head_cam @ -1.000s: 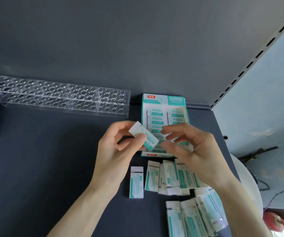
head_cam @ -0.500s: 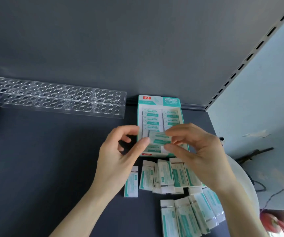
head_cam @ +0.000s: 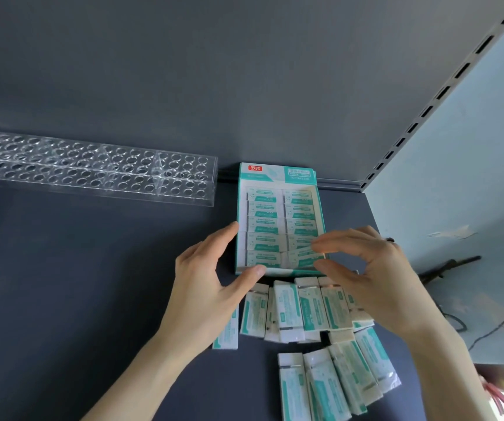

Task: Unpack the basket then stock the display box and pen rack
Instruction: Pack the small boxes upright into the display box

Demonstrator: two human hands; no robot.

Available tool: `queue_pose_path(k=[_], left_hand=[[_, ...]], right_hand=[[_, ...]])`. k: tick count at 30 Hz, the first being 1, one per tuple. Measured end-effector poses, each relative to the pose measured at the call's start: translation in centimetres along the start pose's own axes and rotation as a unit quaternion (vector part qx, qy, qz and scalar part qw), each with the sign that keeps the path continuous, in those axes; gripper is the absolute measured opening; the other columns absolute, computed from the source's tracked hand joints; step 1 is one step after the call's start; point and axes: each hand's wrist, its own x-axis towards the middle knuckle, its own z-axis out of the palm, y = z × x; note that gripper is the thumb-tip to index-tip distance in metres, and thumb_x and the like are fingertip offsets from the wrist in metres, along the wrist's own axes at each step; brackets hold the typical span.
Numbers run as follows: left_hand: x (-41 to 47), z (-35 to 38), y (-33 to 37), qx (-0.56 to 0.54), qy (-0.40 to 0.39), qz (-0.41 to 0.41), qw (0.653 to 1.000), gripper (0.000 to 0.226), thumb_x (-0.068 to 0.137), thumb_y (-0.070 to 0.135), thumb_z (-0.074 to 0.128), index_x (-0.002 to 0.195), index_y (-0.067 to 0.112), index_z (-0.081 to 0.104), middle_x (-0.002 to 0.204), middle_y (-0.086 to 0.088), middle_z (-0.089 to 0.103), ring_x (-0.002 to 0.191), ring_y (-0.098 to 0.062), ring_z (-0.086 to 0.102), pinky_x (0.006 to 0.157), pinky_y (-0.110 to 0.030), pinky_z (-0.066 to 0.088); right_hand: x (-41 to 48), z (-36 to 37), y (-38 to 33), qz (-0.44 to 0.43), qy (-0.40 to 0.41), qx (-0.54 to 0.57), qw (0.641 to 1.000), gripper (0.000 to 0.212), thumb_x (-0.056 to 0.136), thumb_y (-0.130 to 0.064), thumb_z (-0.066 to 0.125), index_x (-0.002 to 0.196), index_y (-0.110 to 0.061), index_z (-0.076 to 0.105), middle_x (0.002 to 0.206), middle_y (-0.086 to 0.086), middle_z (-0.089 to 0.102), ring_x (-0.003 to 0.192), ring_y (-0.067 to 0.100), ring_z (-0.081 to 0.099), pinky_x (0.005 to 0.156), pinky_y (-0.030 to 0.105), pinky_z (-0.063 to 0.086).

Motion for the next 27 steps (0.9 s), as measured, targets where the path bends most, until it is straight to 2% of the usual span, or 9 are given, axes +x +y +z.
queue_pose_path(k=[3,8,11,14,17,19,22,25,27], left_hand=[[0.0,0.0,0.0,0.002,0.006,-0.001,1.000,0.068,0.076,0.041,0.069,0.139,0.029,0.046,0.136,0.019,0.051,0.132,-0.011,0.040,0.111,-0.039,0.033],[0.0,0.0,0.3,-0.002,0.016,0.005,1.000,0.067,0.076,0.039,0.069,0.138,0.027,0.047,0.135,0.019,0.052,0.130,-0.005,0.042,0.111,-0.038,0.033],[0.0,0.0,0.4,0.001,0.021,0.009,1.000,0.064,0.078,0.036,0.071,0.137,0.027,0.048,0.133,0.019,0.053,0.128,-0.004,0.043,0.110,-0.040,0.034],[-0.2,0.0,0.7,0.009,0.044,0.021,0.999,0.056,0.079,0.032,0.072,0.131,0.025,0.053,0.128,0.019,0.051,0.124,-0.003,0.045,0.108,-0.041,0.036],[-0.6,-0.3,1.5,0.015,0.058,0.043,0.997,0.045,0.082,0.030,0.069,0.125,0.021,0.058,0.124,0.016,0.050,0.120,-0.004,0.047,0.095,-0.049,0.046],[-1.1,-0.3,2.1,0.038,0.078,0.076,0.993,0.037,0.084,0.027,0.069,0.119,0.019,0.061,0.121,0.013,0.052,0.117,-0.010,0.050,0.090,-0.050,0.048],[-3.3,0.3,3.2,0.076,0.123,0.118,0.982,0.025,0.086,0.026,0.068,0.109,0.017,0.065,0.110,0.009,0.057,0.104,-0.015,0.057,0.091,-0.047,0.045],[-6.4,1.7,3.7,0.087,0.154,0.131,0.975,0.016,0.083,0.025,0.067,0.097,0.017,0.066,0.097,0.010,0.059,0.089,-0.013,0.058,0.080,-0.044,0.050],[-8.4,3.2,3.6,0.091,0.177,0.127,0.972,0.011,0.083,0.019,0.071,0.090,0.015,0.065,0.090,0.009,0.059,0.082,-0.012,0.057,0.074,-0.043,0.050]], right_hand=[[0.0,0.0,0.1,-0.001,-0.014,-0.007,1.000,0.019,0.082,-0.010,0.068,0.099,-0.019,0.073,0.100,-0.028,0.059,0.101,0.008,0.053,0.084,0.012,0.041],[-0.1,0.7,0.2,-0.015,-0.022,-0.028,0.999,0.015,0.087,-0.009,0.062,0.093,-0.016,0.075,0.097,-0.021,0.064,0.098,0.010,0.051,0.080,-0.003,0.033],[-0.4,0.9,0.1,-0.005,0.007,-0.006,1.000,0.016,0.087,-0.009,0.063,0.095,-0.017,0.074,0.096,-0.027,0.060,0.098,0.009,0.052,0.079,0.001,0.037],[-1.1,0.5,0.0,-0.006,0.055,0.018,0.998,0.015,0.085,-0.011,0.064,0.095,-0.018,0.073,0.098,-0.023,0.063,0.094,0.004,0.056,0.078,0.006,0.040],[-2.6,0.0,-0.4,0.002,0.102,0.084,0.991,0.014,0.085,-0.010,0.065,0.091,-0.020,0.071,0.092,-0.017,0.067,0.086,0.000,0.060,0.074,0.006,0.042],[-3.9,-0.3,-0.5,0.006,0.121,0.106,0.987,0.014,0.085,-0.012,0.065,0.088,-0.024,0.070,0.090,-0.017,0.067,0.084,0.004,0.062,0.072,0.009,0.045],[-6.0,-0.6,-0.2,0.003,0.145,0.119,0.982,0.012,0.083,-0.015,0.065,0.084,-0.027,0.069,0.088,-0.016,0.066,0.079,0.010,0.063,0.073,0.011,0.046],[-8.1,-0.6,0.5,0.001,0.163,0.132,0.978,0.013,0.082,-0.016,0.066,0.080,-0.028,0.069,0.083,-0.013,0.065,0.075,0.011,0.062,0.069,0.012,0.046],[-9.4,-0.6,1.1,0.000,0.157,0.142,0.977,0.006,0.082,-0.025,0.064,0.080,-0.029,0.068,0.083,-0.013,0.065,0.075,0.011,0.061,0.068,0.013,0.045]])
